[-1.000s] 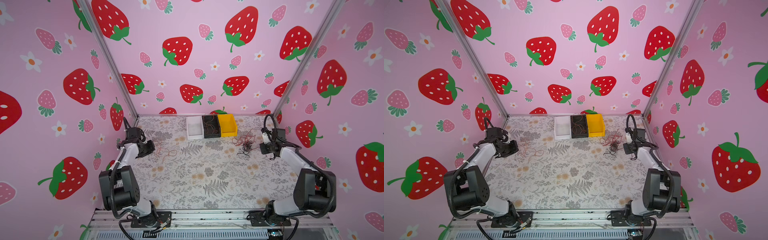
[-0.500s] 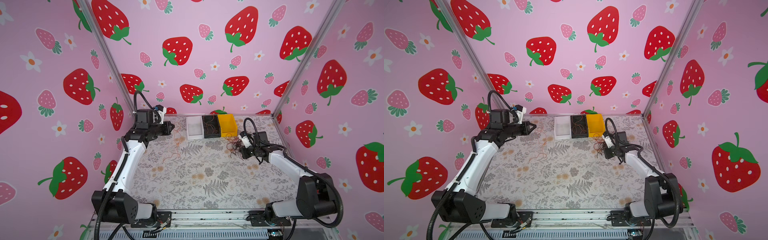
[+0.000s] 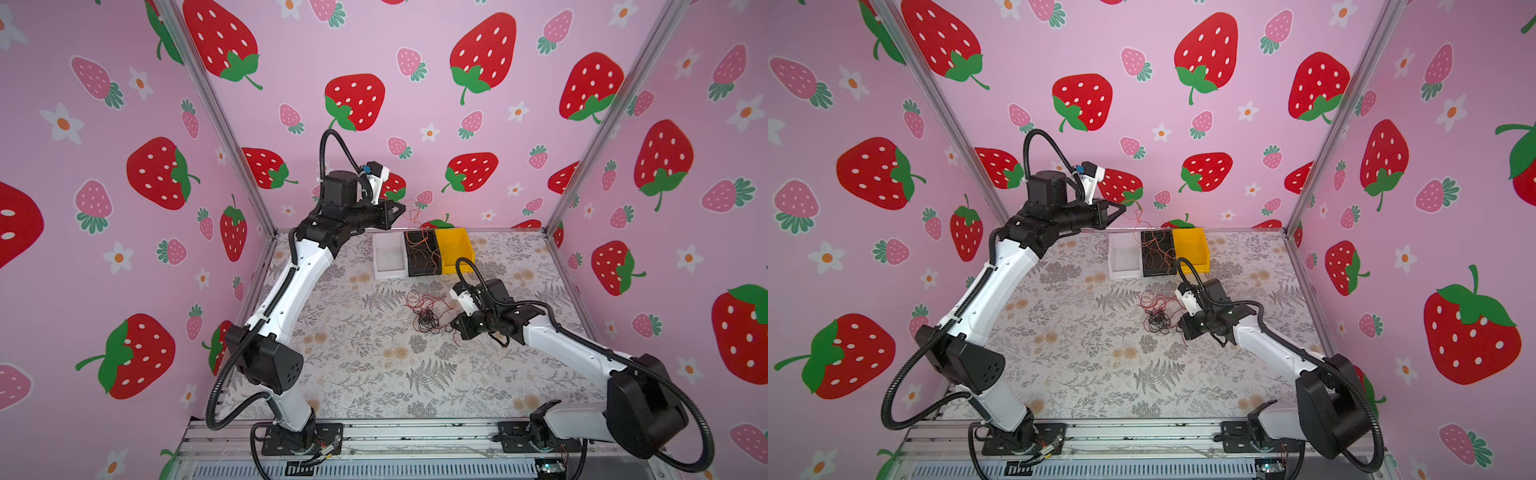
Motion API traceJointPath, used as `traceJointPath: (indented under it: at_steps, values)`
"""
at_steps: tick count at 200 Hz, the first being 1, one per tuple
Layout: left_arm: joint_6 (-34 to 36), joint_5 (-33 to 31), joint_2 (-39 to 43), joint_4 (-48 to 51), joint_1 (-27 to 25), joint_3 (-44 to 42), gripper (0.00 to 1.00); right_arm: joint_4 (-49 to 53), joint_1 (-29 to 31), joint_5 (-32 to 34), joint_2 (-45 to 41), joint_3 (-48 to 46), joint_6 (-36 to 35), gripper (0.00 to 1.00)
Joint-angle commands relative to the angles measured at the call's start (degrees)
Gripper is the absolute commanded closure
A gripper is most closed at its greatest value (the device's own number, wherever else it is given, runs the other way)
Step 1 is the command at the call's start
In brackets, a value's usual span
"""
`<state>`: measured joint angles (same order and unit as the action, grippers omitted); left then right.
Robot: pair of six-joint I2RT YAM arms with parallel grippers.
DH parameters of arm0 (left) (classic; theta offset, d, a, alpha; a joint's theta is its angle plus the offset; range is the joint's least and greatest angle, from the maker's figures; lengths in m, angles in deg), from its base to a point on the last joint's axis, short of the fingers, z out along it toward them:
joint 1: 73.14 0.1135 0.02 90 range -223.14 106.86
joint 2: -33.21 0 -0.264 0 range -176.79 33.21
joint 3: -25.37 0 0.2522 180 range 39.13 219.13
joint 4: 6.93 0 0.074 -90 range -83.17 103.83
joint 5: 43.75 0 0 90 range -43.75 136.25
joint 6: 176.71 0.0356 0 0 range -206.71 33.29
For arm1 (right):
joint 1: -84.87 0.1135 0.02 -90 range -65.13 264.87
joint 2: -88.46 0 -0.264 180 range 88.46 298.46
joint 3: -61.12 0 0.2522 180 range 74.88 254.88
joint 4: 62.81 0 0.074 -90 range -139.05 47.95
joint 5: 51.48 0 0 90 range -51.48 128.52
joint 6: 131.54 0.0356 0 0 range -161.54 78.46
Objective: Untangle the cables
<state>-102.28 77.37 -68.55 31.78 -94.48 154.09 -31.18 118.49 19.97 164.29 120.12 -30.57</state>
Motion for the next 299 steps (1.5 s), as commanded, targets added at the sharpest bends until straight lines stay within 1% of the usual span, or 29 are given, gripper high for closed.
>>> traceJointPath:
  at_steps: [1,43,69,102,120,150,165,215,253,299]
  values:
    - [-0.34,0.21,-3.7,-1.81,-1.69,6.7,1.0,-0.4,0.3,0.72,-1.46,-1.28,2.69,1.0]
    - [1.13,-2.42,-10.54,-2.64,-3.0,12.76,1.0,-0.5,0.27,0.52,-1.83,-2.12,1.75,1.0]
    - [1.59,-3.87,-13.93,-1.48,-3.0,19.01,1.0,-0.77,0.25,0.26,-1.31,-2.25,1.37,1.0]
    - [3.02,-6.09,-15.48,-2.53,-3.0,20.81,1.0,-1.86,0.3,-0.88,0.12,-2.52,1.26,1.0]
    - [3.74,-5.79,-17.12,-4.24,-2.79,21.64,1.0,-2.35,0.28,-1.51,1.17,-2.33,1.19,1.0]
    - [1.83,-5.09,-20.06,-8.5,-1.78,22.74,1.0,-2.37,0.3,-2.15,3.03,-1.33,0.56,1.0]
    - [2.23,-5.2,-21.08,-9.54,-1.77,22.94,1.0,-2.29,0.24,-2.27,3.57,-1.04,-0.06,1.0]
    - [4.47,-7.39,-22.29,-8.16,-1.77,20.1,1.0,-2.3,0.29,-2.38,4.92,-1.02,-1.02,1.0]
    - [5.95,-9.95,-22.37,-7.3,-1.77,19.78,1.0,-1.96,0.14,-2.55,5.81,-0.67,-1.78,1.0]
    - [6.26,-10.28,-22.77,-6.97,-1.77,18.55,1.0,-2.1,-0.01,-2.07,5.82,-0.94,-1.94,1.0]
